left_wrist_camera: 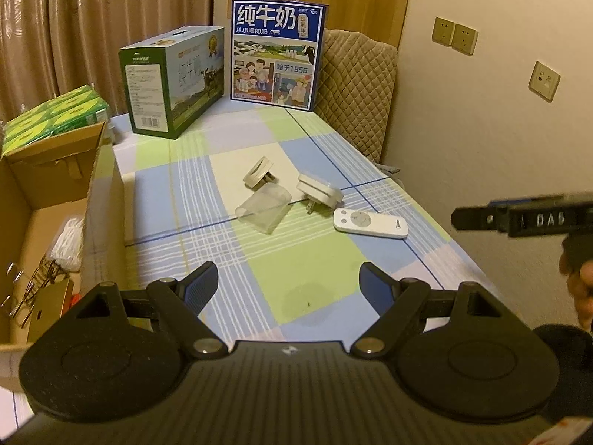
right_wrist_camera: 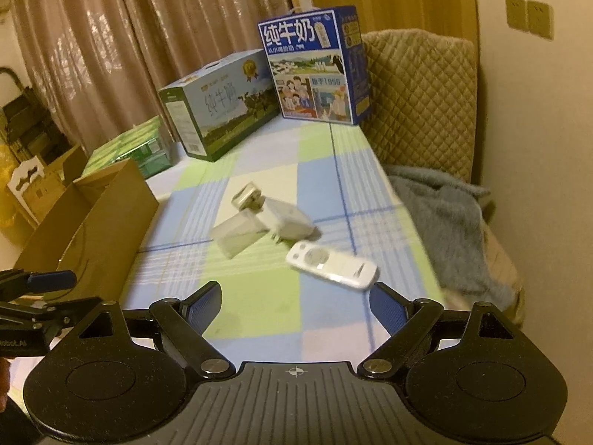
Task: Organize rigid objects
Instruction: 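Move both open tools back over the remaining objects on the table, then grasp the white Midea remote with the right tool while the left tool grasps the clear cup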
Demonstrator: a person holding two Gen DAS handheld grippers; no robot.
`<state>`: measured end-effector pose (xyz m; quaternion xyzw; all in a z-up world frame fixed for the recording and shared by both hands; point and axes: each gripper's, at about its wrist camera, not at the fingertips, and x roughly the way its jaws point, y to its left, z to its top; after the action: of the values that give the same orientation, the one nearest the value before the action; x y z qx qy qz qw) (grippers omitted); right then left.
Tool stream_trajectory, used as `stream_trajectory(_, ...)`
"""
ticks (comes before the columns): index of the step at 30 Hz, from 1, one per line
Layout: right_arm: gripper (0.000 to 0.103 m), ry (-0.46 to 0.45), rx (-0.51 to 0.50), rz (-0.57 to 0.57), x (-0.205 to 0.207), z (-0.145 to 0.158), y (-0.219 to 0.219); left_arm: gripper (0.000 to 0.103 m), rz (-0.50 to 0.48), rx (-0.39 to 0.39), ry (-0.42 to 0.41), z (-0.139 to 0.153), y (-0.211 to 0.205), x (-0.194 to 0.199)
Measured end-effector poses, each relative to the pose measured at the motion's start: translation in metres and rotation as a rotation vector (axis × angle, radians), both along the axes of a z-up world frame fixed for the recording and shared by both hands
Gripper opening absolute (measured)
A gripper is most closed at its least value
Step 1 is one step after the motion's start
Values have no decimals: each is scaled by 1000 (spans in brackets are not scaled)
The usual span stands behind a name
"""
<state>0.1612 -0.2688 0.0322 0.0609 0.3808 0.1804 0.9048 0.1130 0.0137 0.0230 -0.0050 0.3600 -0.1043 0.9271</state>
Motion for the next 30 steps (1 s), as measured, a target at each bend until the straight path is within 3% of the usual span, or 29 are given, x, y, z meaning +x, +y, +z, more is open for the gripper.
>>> stream_trajectory(7, 84, -43, -117, 136, 33, -9, -2, 80, -18, 3, -1, -8, -6, 29)
stream_trajectory(12, 84, -50, -188, 242, 55, -40, 3, 80, -20, -15, 55, -29, -7, 57)
stream_trajectory(18, 84, -44, -252, 342, 83, -80, 9, 80, -15, 61, 65, -55, -12, 82)
stream_trajectory(26, 67, -36, -316, 496, 116, -119, 26, 80, -36, 93, 71, -79, -21, 109)
stream_trajectory(30, 60, -3, -304, 513, 134, -132, 27, 80, -56, 108, 67, -86, -26, 122)
